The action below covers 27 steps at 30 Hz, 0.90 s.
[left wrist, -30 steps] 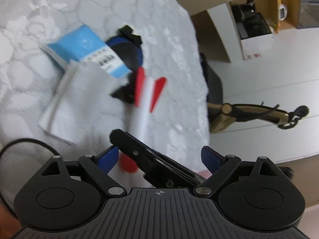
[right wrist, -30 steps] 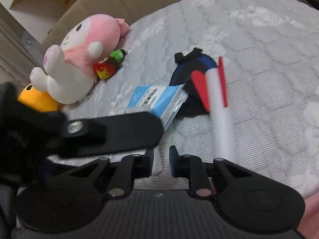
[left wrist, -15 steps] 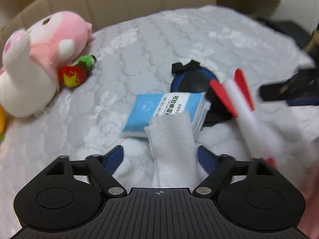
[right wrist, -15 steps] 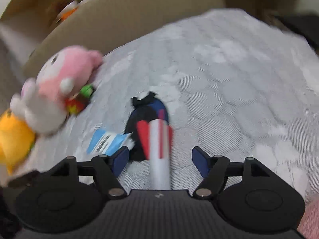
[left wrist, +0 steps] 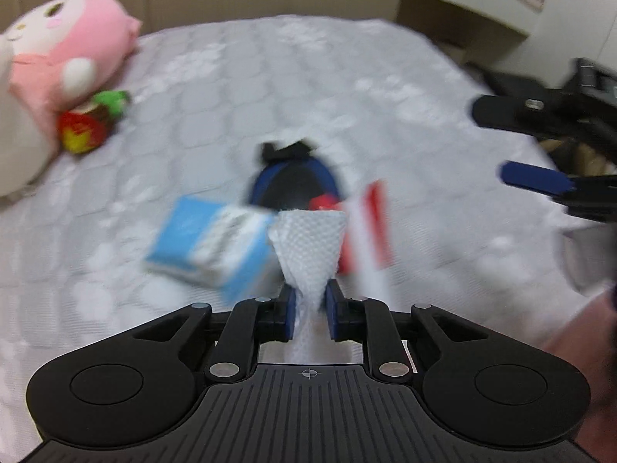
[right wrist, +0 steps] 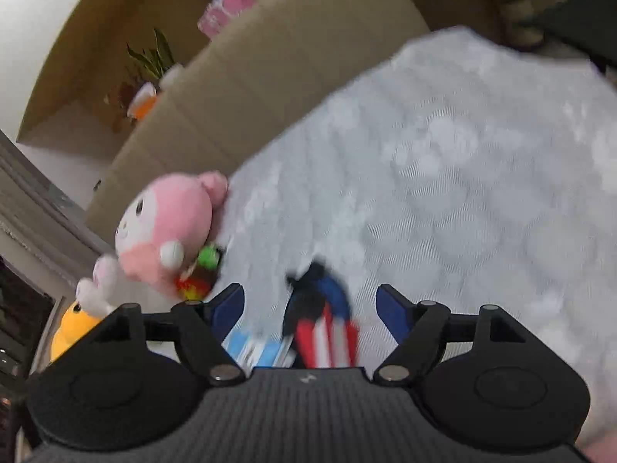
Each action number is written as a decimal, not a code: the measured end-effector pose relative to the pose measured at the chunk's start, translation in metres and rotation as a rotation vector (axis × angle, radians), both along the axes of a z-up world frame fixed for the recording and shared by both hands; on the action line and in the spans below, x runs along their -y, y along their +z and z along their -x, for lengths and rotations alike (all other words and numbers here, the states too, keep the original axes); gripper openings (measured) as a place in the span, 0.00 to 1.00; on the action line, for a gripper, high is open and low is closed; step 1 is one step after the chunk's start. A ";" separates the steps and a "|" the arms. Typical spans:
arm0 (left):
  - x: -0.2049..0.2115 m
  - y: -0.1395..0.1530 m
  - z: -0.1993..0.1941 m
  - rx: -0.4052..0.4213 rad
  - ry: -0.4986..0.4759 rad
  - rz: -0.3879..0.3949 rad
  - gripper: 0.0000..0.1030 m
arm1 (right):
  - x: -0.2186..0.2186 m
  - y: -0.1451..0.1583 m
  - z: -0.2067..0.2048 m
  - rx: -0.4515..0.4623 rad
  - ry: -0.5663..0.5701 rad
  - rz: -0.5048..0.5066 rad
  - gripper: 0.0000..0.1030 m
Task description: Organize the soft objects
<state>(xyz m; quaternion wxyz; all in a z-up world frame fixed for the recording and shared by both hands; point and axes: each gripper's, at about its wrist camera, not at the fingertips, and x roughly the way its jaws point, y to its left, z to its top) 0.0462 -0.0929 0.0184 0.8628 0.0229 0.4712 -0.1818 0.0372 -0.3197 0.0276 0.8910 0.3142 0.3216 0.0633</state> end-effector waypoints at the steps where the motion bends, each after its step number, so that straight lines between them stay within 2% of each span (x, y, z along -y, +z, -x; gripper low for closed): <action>1: 0.008 0.002 -0.001 -0.016 -0.008 0.026 0.18 | 0.009 0.003 -0.002 0.016 -0.024 0.020 0.81; 3: 0.028 0.000 -0.006 -0.069 -0.021 0.083 0.18 | 0.030 0.002 -0.002 0.036 -0.095 0.045 0.82; 5: 0.049 -0.008 -0.013 -0.107 -0.028 0.109 0.18 | 0.050 -0.011 0.000 0.004 -0.169 0.024 0.83; 8: 0.080 -0.029 -0.025 -0.135 -0.033 0.085 0.18 | 0.068 -0.036 -0.004 -0.112 -0.211 -0.076 0.83; 10: 0.090 -0.045 -0.035 -0.153 -0.014 0.063 0.20 | 0.072 -0.041 -0.008 -0.133 -0.200 -0.118 0.83; 13: 0.091 -0.050 -0.038 -0.131 -0.009 0.057 0.33 | 0.068 -0.043 -0.013 -0.138 -0.186 -0.096 0.83; 16: 0.071 -0.029 -0.023 -0.069 -0.055 0.058 0.63 | 0.066 -0.046 -0.018 -0.162 -0.168 -0.091 0.84; 17: 0.062 -0.022 -0.015 -0.046 -0.072 0.048 0.70 | 0.066 -0.047 -0.019 -0.166 -0.161 -0.096 0.84; 19: 0.044 -0.014 0.004 -0.047 -0.102 0.040 0.71 | 0.064 -0.049 -0.018 -0.177 -0.150 -0.103 0.87; 21: 0.025 -0.015 0.021 -0.114 -0.112 0.065 0.71 | 0.061 -0.050 -0.021 -0.194 -0.137 -0.102 0.88; 24: 0.009 -0.033 0.034 -0.238 -0.087 0.139 0.65 | 0.055 -0.054 -0.025 -0.227 -0.113 -0.087 0.88; 27: 0.007 -0.057 0.033 -0.306 -0.054 0.179 0.58 | 0.048 -0.056 -0.028 -0.252 -0.101 -0.051 0.89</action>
